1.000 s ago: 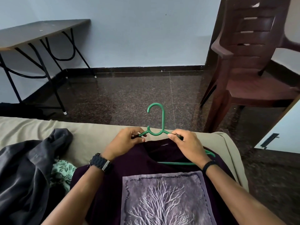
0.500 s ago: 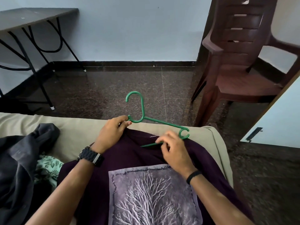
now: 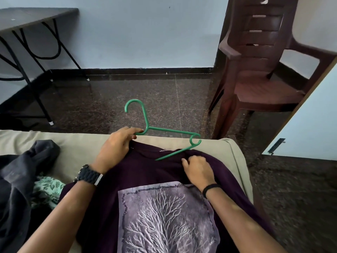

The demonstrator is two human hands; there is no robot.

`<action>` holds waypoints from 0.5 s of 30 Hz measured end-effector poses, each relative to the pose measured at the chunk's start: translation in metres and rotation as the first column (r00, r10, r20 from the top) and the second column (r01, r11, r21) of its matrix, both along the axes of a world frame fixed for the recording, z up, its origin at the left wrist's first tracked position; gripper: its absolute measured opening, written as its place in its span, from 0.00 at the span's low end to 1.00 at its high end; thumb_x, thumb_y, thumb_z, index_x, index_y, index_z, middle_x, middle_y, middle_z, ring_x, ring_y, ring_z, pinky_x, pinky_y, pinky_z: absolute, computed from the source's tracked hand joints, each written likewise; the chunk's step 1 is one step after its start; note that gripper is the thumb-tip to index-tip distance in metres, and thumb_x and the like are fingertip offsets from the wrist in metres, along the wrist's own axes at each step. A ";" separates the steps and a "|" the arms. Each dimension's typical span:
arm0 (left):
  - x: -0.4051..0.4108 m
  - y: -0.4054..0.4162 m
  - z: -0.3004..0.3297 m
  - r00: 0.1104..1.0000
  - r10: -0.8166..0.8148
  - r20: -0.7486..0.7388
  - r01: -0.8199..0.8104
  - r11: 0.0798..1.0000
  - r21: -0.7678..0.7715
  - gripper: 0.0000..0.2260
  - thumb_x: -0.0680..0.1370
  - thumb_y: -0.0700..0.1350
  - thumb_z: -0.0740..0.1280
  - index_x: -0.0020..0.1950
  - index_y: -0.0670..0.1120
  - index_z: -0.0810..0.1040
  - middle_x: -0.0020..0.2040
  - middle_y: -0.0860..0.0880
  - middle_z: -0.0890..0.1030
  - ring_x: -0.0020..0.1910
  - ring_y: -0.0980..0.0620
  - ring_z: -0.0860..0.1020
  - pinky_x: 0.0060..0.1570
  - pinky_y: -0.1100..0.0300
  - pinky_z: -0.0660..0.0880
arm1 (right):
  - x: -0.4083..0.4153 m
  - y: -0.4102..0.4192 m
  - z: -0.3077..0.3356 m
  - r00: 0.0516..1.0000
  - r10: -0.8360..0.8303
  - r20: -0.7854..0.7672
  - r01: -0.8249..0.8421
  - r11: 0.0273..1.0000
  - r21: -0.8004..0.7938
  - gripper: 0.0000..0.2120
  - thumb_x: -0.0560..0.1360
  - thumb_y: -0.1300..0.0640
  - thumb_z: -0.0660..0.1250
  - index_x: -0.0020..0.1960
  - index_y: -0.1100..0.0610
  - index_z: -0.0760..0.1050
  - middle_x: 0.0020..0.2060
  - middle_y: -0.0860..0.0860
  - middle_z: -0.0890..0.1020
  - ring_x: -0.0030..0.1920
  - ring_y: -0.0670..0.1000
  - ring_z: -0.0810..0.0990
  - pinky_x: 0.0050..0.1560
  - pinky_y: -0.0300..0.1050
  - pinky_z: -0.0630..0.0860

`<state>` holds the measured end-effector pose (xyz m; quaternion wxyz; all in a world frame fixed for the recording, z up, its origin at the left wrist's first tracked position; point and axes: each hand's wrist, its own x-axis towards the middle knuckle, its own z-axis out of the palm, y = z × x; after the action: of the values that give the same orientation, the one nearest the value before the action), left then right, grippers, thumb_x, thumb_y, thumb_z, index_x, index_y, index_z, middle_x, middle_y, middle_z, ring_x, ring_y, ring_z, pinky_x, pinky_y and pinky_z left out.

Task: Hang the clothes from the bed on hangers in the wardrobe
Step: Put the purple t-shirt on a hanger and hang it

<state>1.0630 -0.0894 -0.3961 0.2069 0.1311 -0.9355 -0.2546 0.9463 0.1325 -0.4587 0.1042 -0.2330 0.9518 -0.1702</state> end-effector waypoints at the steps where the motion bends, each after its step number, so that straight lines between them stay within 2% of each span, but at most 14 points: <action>1: 0.003 0.000 0.002 1.000 -0.007 0.012 0.008 1.000 -0.029 0.18 0.78 0.29 0.60 0.61 0.45 0.80 0.45 0.47 0.78 0.46 0.49 0.78 0.51 0.55 0.74 | -0.006 0.004 0.002 0.999 -0.044 0.011 0.044 0.999 -0.019 0.16 0.79 0.49 0.60 0.53 0.61 0.78 0.55 0.59 0.78 0.56 0.61 0.77 0.53 0.50 0.74; 5: 0.011 0.005 0.010 0.999 -0.025 0.021 0.027 0.996 -0.088 0.19 0.77 0.30 0.60 0.61 0.46 0.81 0.42 0.48 0.77 0.42 0.49 0.76 0.47 0.58 0.72 | -0.026 0.017 0.015 0.989 -0.139 0.042 0.144 0.978 -0.152 0.07 0.73 0.59 0.66 0.46 0.61 0.80 0.51 0.59 0.77 0.52 0.59 0.78 0.54 0.46 0.73; 7: 0.015 0.009 0.016 1.000 -0.027 0.006 0.027 0.993 -0.114 0.20 0.77 0.29 0.60 0.62 0.46 0.81 0.42 0.47 0.76 0.42 0.48 0.76 0.46 0.57 0.72 | -0.033 0.022 0.023 0.984 -0.168 0.059 0.176 0.962 -0.207 0.06 0.71 0.62 0.66 0.36 0.61 0.79 0.42 0.59 0.80 0.48 0.59 0.79 0.46 0.44 0.73; 9: 0.018 0.011 0.022 0.999 -0.031 0.005 0.032 0.991 -0.134 0.22 0.76 0.27 0.59 0.62 0.46 0.80 0.41 0.46 0.76 0.42 0.47 0.76 0.46 0.52 0.74 | -0.040 0.026 0.027 0.977 -0.191 0.096 0.209 0.948 -0.240 0.12 0.70 0.64 0.66 0.28 0.59 0.74 0.32 0.57 0.78 0.43 0.60 0.80 0.39 0.42 0.70; 10: 0.020 0.012 0.026 0.999 -0.044 0.004 0.044 0.989 -0.141 0.23 0.75 0.27 0.58 0.62 0.46 0.80 0.41 0.47 0.76 0.41 0.47 0.76 0.46 0.52 0.75 | -0.044 0.027 0.029 0.971 -0.203 0.128 0.230 0.939 -0.256 0.13 0.70 0.65 0.65 0.27 0.59 0.73 0.31 0.58 0.78 0.42 0.60 0.80 0.39 0.43 0.72; 12: 0.022 0.014 0.032 0.996 -0.086 0.010 0.086 0.983 -0.162 0.25 0.73 0.25 0.58 0.62 0.46 0.81 0.41 0.50 0.75 0.41 0.49 0.76 0.45 0.54 0.74 | -0.052 0.030 0.033 0.942 -0.229 0.247 0.303 0.896 -0.325 0.11 0.70 0.66 0.63 0.30 0.60 0.76 0.34 0.61 0.80 0.42 0.62 0.82 0.43 0.51 0.80; 13: 0.024 0.015 0.035 0.994 -0.105 0.020 0.107 0.978 -0.180 0.26 0.72 0.24 0.59 0.61 0.47 0.81 0.41 0.52 0.74 0.40 0.51 0.75 0.44 0.57 0.73 | -0.054 0.032 0.036 0.921 -0.238 0.307 0.344 0.868 -0.359 0.11 0.71 0.67 0.63 0.31 0.61 0.77 0.34 0.60 0.81 0.41 0.62 0.83 0.41 0.52 0.82; 15: 0.027 0.016 0.039 0.993 -0.117 0.034 0.122 0.966 -0.228 0.27 0.71 0.24 0.60 0.60 0.47 0.82 0.41 0.56 0.72 0.40 0.52 0.75 0.42 0.59 0.72 | -0.055 0.034 0.040 0.921 -0.213 0.326 0.338 0.854 -0.396 0.11 0.73 0.66 0.64 0.34 0.60 0.81 0.37 0.58 0.82 0.42 0.60 0.84 0.38 0.47 0.82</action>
<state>1.0901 -0.0734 -0.3567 0.1953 0.0523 -0.9670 -0.1553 0.8911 0.1668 -0.4191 0.1515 -0.0851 0.8876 -0.4266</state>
